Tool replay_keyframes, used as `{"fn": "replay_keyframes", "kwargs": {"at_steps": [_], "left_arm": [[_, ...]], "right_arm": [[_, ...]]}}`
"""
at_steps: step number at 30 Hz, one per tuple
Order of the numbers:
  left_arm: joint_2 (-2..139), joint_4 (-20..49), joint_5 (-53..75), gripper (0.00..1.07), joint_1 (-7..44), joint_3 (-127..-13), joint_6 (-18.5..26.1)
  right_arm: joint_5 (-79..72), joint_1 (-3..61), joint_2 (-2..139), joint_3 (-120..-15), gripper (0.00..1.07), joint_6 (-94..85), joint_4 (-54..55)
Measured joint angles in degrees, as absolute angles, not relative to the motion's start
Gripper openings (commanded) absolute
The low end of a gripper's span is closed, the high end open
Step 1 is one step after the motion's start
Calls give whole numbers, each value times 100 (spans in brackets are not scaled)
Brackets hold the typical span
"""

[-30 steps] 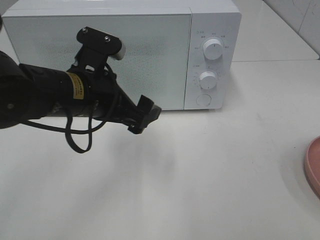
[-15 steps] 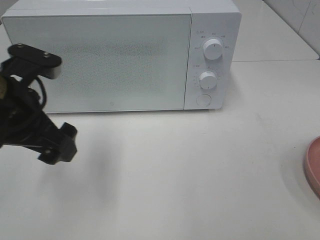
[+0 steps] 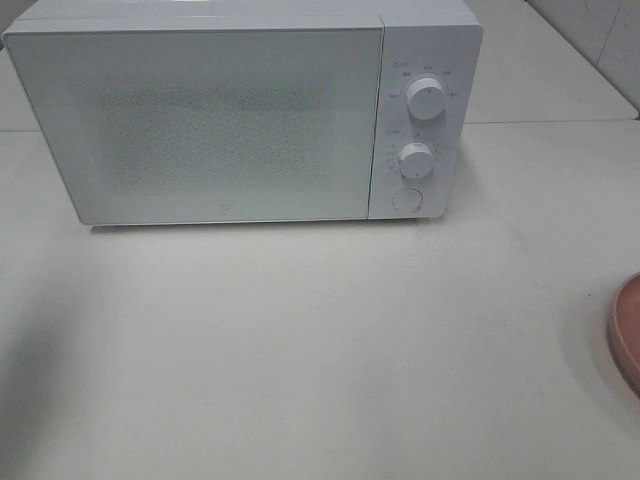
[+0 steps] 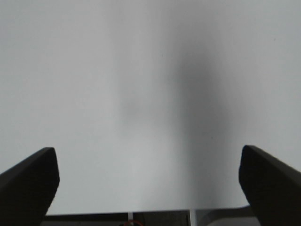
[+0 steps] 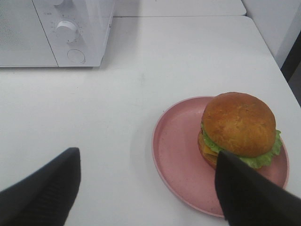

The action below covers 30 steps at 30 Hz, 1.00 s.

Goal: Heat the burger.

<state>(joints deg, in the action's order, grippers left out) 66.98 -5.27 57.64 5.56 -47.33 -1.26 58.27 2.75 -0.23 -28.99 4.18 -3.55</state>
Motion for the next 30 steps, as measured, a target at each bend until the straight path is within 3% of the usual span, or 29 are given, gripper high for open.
{"fn": "replay_keyframes", "kwargs": {"at_steps": [6, 12, 22, 30], "left_arm": [[5913, -115, 6681, 96, 395, -4635, 229], [5157, -69, 6686, 96, 395, -4234, 292], [2573, -63, 6578, 96, 395, -3140, 470], [1455, -46, 6560, 96, 395, -3123, 487]], "right_arm": [[5827, 275, -23, -2899, 75, 418, -355], [5827, 275, -23, -2899, 75, 418, -355], [5827, 275, -23, -2899, 75, 418, -355], [5827, 275, -23, -2899, 75, 418, -355]]}}
